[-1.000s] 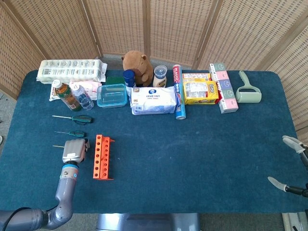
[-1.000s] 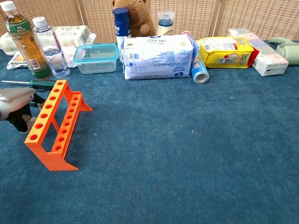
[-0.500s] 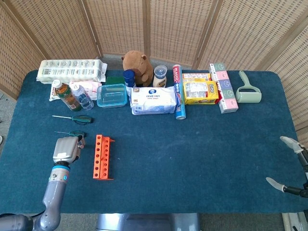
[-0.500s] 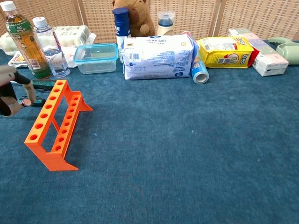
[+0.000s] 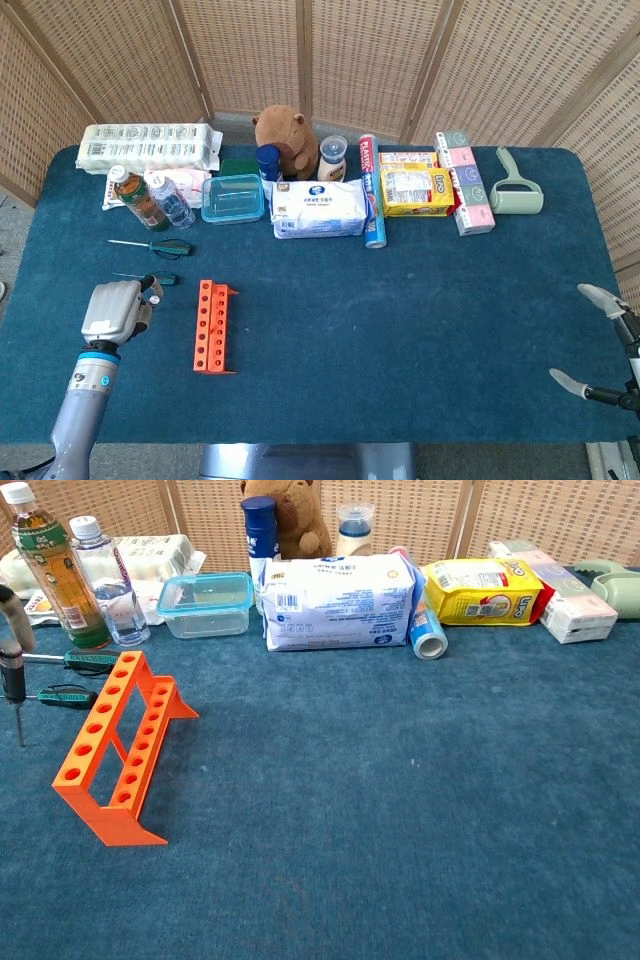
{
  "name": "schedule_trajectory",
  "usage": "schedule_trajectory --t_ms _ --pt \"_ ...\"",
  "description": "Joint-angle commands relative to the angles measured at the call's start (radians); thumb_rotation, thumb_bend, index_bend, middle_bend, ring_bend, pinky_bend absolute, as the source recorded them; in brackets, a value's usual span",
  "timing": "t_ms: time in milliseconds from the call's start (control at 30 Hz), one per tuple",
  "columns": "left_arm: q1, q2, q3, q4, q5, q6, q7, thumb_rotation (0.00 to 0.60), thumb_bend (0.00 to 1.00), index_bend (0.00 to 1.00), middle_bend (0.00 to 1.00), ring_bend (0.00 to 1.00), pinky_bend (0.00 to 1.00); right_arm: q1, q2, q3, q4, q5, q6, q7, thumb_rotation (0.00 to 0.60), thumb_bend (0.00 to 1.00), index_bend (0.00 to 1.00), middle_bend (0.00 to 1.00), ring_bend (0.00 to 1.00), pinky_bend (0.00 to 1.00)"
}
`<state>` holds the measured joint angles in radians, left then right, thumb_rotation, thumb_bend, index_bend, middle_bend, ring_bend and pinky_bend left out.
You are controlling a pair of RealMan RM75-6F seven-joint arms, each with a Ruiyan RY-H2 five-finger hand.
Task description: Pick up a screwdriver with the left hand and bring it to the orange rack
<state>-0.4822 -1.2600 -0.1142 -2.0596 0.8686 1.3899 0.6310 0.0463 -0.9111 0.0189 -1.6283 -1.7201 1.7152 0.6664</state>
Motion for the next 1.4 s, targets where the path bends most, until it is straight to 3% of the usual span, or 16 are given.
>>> schedule_trajectory --t_ms 33,333,700,1000,1400 --pt "0.018 0.036 0.000 -0.040 0.043 0.016 -0.031 0.600 0.49 0.51 1.00 0.98 1.00 0.000 0.000 0.000 0.000 0.001 0.000 -0.001 0.600 0.07 0.09 0.16 0.14 0.18" --pt "0.064 0.151 -0.018 -0.176 0.145 0.085 -0.088 0.600 0.49 0.51 1.00 0.98 1.00 0.002 -0.002 0.000 -0.001 0.003 -0.005 -0.005 0.600 0.07 0.09 0.16 0.14 0.18" --pt "0.071 0.220 -0.051 -0.255 0.169 0.108 -0.092 0.600 0.49 0.51 1.00 0.98 1.00 0.003 -0.003 -0.002 -0.001 0.003 -0.010 -0.011 0.600 0.07 0.09 0.16 0.14 0.18" --pt "0.035 0.227 -0.106 -0.296 0.122 0.109 -0.066 0.600 0.49 0.51 1.00 0.98 1.00 0.006 -0.001 0.001 0.000 0.012 -0.016 -0.005 0.600 0.07 0.09 0.16 0.14 0.18" --pt "-0.063 0.155 -0.179 -0.296 -0.017 0.118 0.031 0.600 0.49 0.51 1.00 0.98 1.00 0.010 0.004 0.004 0.005 0.022 -0.025 0.013 0.600 0.07 0.09 0.16 0.14 0.18"
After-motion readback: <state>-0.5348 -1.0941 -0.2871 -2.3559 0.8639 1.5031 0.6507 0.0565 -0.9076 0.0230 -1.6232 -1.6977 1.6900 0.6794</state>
